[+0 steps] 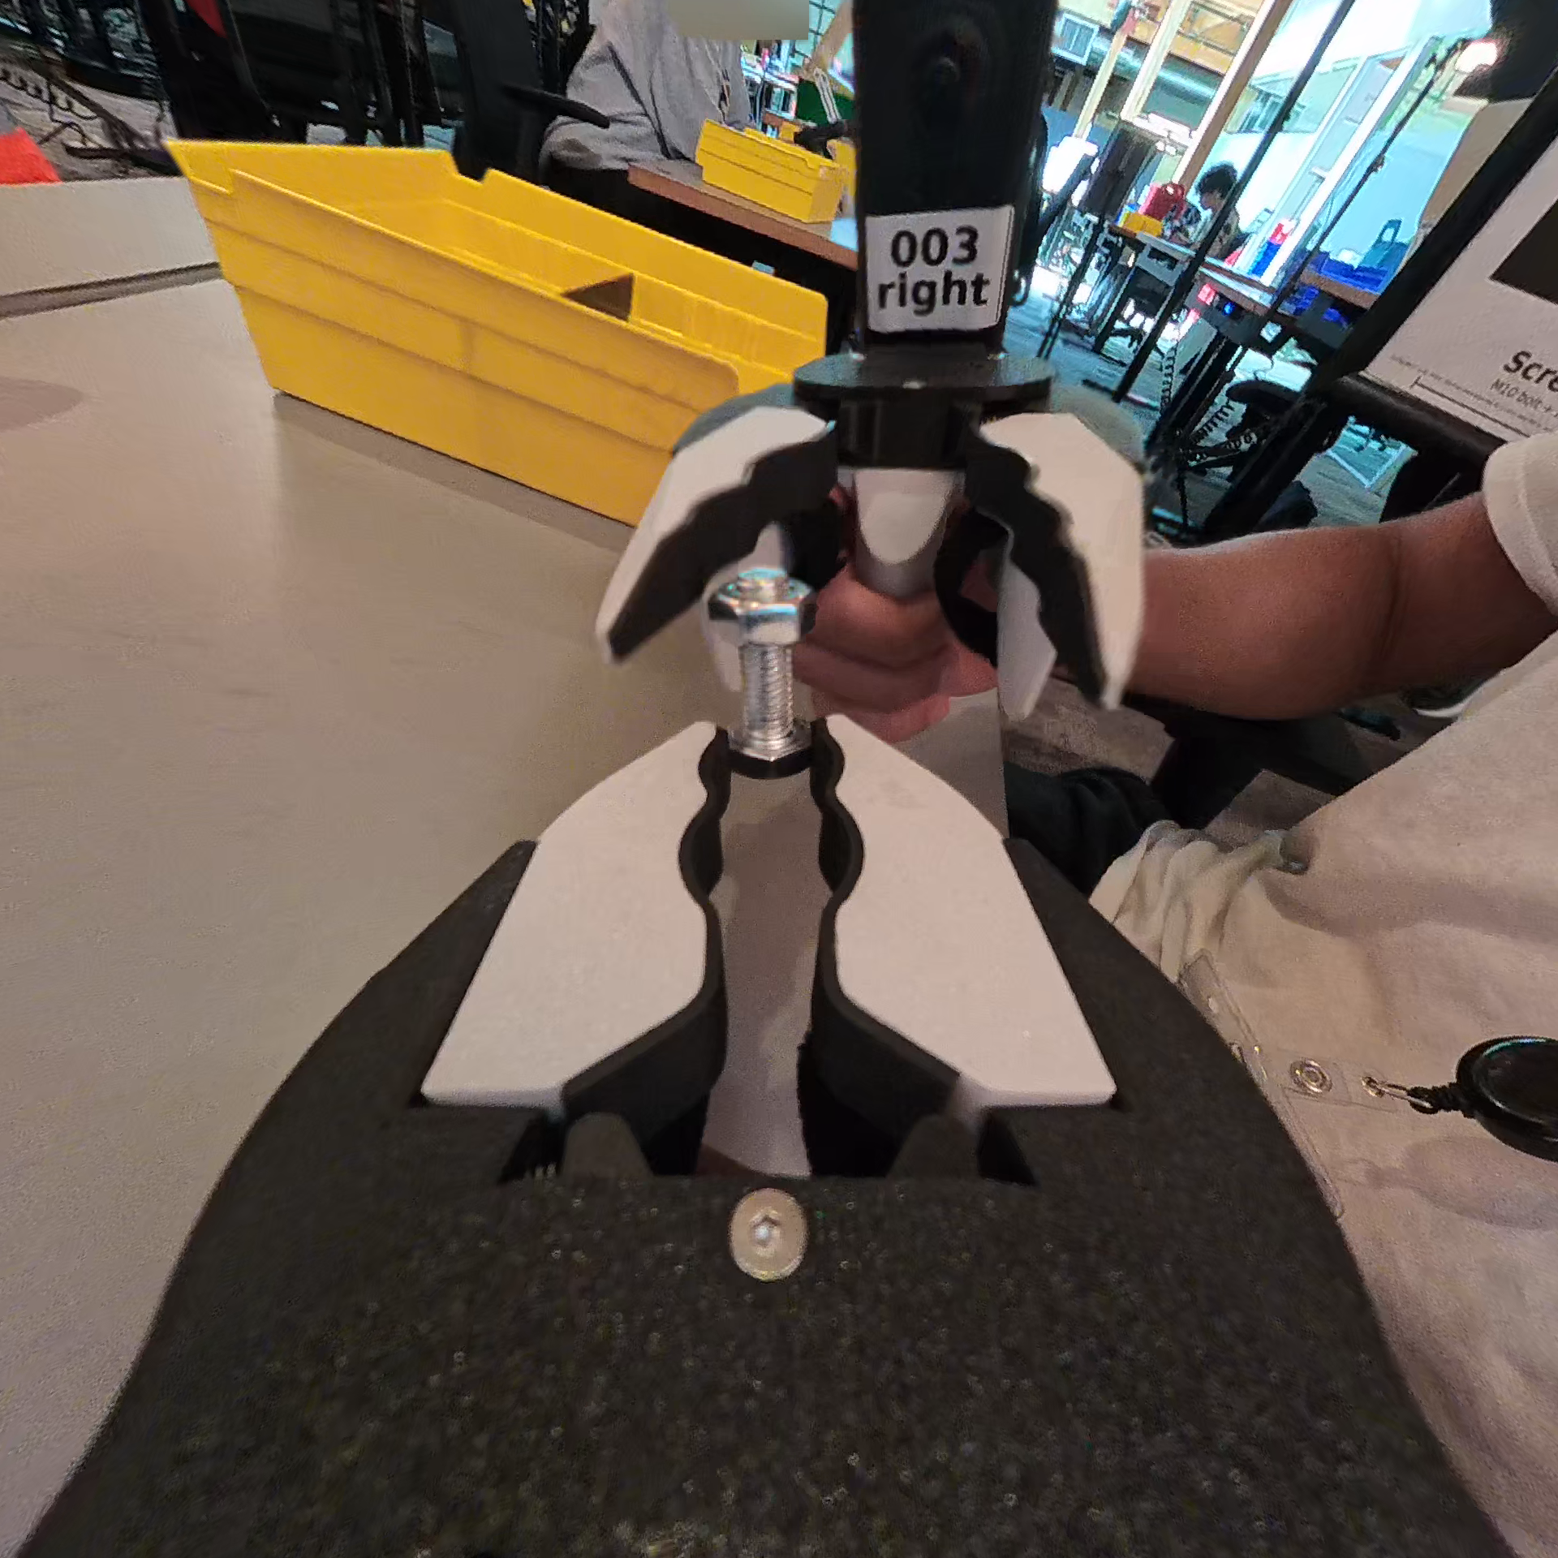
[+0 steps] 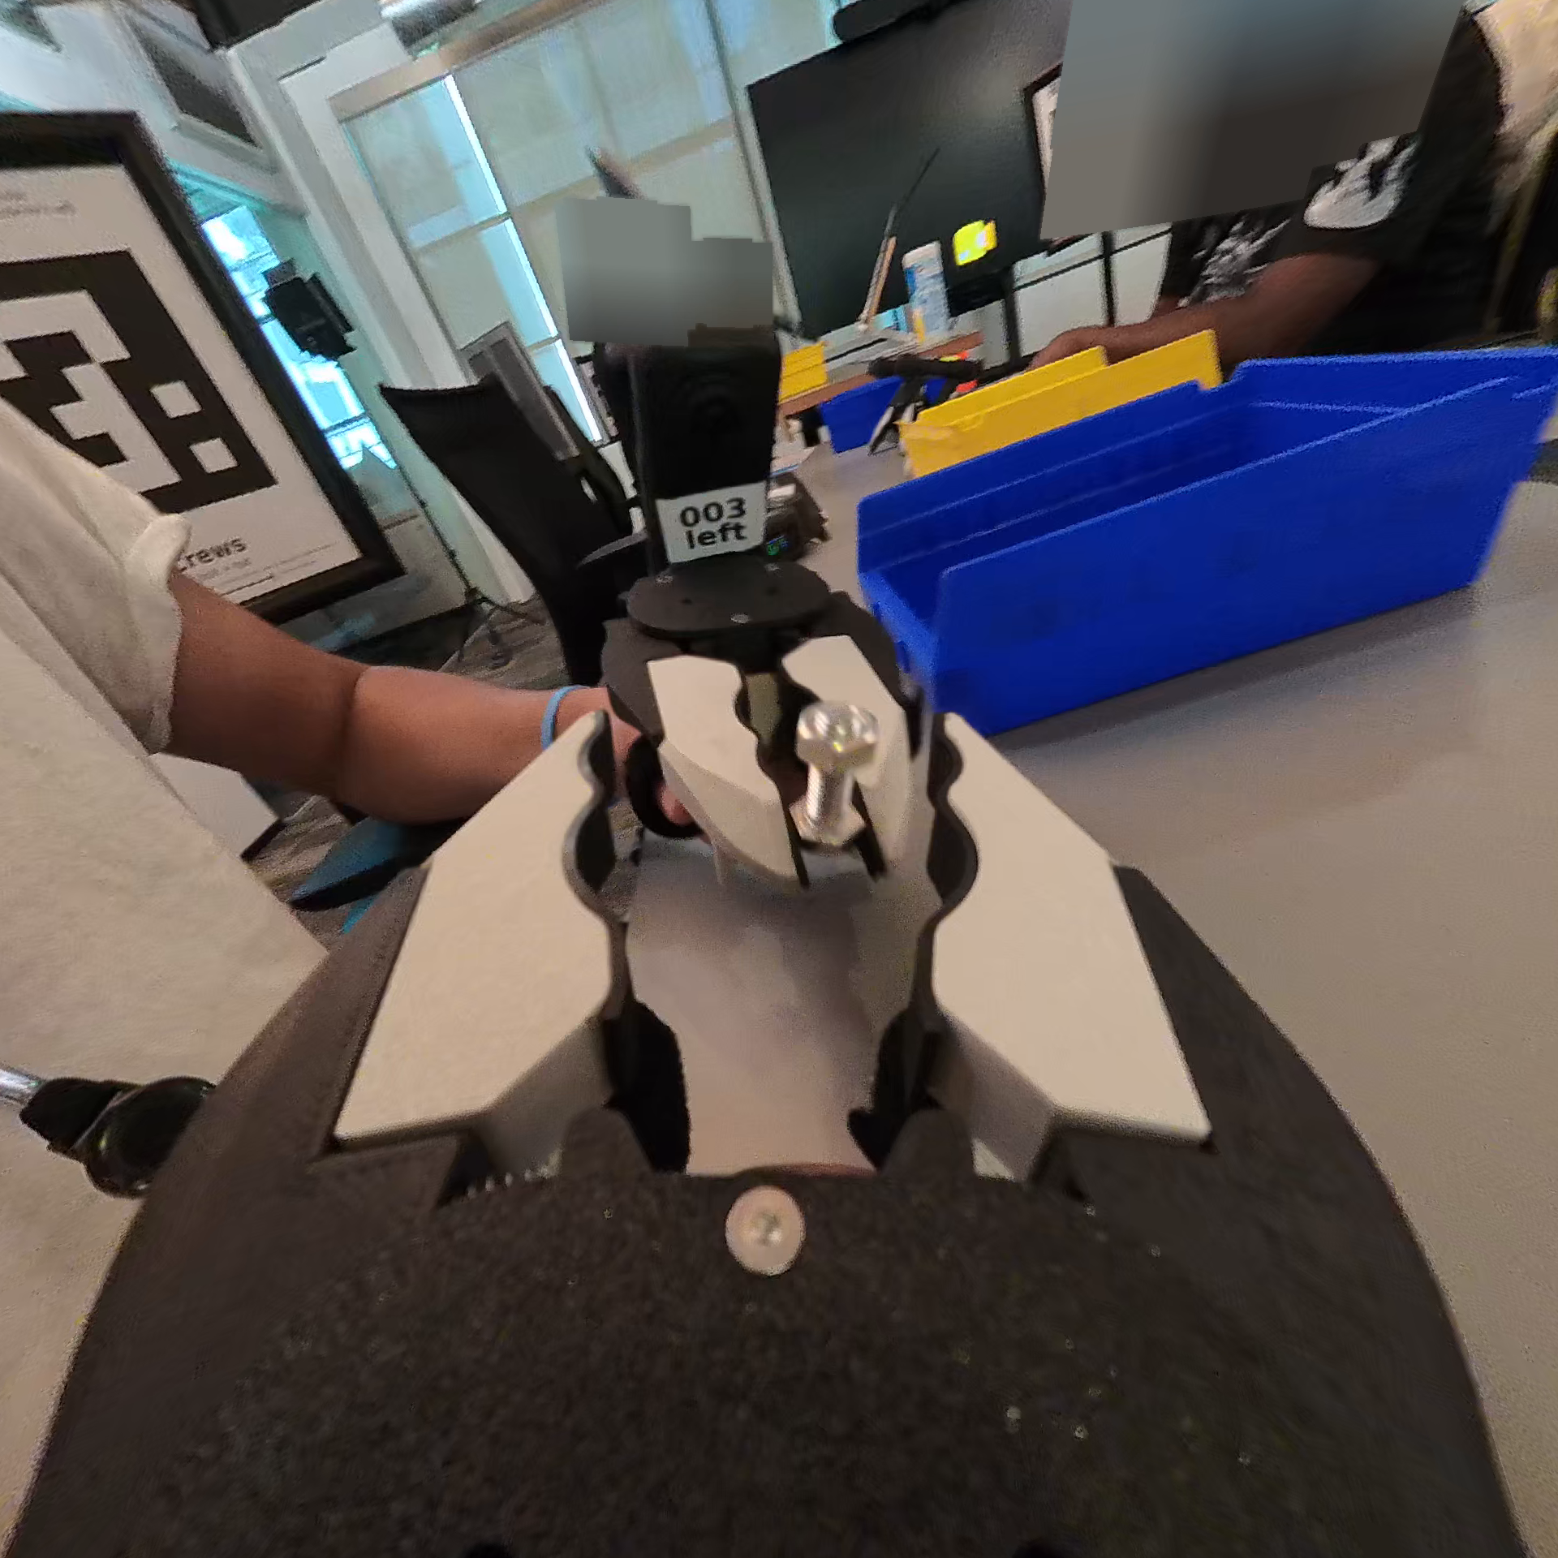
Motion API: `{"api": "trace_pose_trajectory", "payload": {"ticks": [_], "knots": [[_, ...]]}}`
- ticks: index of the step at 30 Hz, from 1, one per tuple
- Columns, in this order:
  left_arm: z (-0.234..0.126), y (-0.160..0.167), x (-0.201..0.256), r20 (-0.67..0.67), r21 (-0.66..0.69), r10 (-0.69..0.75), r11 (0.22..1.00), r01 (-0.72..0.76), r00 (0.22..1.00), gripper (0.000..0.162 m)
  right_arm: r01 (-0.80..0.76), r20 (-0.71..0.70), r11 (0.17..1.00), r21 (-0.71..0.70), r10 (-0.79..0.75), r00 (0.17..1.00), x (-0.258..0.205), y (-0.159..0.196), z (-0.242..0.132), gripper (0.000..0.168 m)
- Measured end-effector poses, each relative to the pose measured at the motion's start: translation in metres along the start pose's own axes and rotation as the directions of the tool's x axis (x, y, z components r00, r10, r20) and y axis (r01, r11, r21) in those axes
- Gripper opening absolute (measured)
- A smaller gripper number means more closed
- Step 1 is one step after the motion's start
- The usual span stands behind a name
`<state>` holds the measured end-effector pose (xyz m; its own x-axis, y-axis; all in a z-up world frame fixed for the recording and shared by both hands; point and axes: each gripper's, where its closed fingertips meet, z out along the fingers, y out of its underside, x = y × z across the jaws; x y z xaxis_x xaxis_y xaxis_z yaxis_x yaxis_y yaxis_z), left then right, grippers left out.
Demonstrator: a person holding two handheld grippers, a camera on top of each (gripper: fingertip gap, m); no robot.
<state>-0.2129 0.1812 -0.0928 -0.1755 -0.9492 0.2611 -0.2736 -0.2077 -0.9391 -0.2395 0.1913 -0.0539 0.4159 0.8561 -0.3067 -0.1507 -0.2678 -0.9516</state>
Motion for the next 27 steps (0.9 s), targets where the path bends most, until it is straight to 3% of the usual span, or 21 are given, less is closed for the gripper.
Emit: {"api": "trace_pose_trajectory", "payload": {"ticks": [5, 9, 12, 18, 20, 25, 27], "knots": [[-0.005, -0.003, -0.005, 0.000, 0.024, -0.027, 0.999, 0.027, 1.000, 0.018, -0.002, 0.012, 1.000, 0.017, 0.002, 1.000, -0.001, -0.004, -0.014, 0.057], [0.008, 0.003, 0.005, -0.029, -0.018, 0.001, 1.000, -0.002, 1.000, 0.018, -0.013, 0.063, 1.000, -0.015, 0.014, 0.998, -0.013, 0.005, 0.013, 0.075], [0.011, 0.004, 0.009, -0.035, -0.026, 0.009, 1.000, -0.010, 0.999, 0.018, -0.013, 0.057, 1.000, -0.017, 0.014, 0.998, -0.011, 0.005, 0.015, 0.075], [-0.005, -0.001, -0.005, 0.007, 0.011, -0.020, 1.000, 0.020, 1.000, 0.018, 0.003, -0.032, 1.000, 0.015, -0.002, 0.999, 0.005, -0.003, -0.017, 0.070], [-0.003, -0.001, -0.005, 0.002, 0.011, -0.021, 1.000, 0.021, 1.000, 0.018, -0.004, 0.009, 1.000, 0.013, 0.004, 1.000, -0.002, -0.004, -0.012, 0.065], [0.011, 0.004, 0.008, -0.037, -0.025, 0.008, 1.000, -0.009, 0.999, 0.018, -0.030, 0.069, 0.999, -0.020, 0.032, 0.997, -0.015, 0.005, 0.021, 0.083], [0.011, 0.004, 0.007, -0.032, -0.025, 0.010, 1.000, -0.010, 0.999, 0.018, -0.016, 0.051, 1.000, 0.000, 0.016, 0.999, -0.012, -0.001, 0.018, 0.082]]}}
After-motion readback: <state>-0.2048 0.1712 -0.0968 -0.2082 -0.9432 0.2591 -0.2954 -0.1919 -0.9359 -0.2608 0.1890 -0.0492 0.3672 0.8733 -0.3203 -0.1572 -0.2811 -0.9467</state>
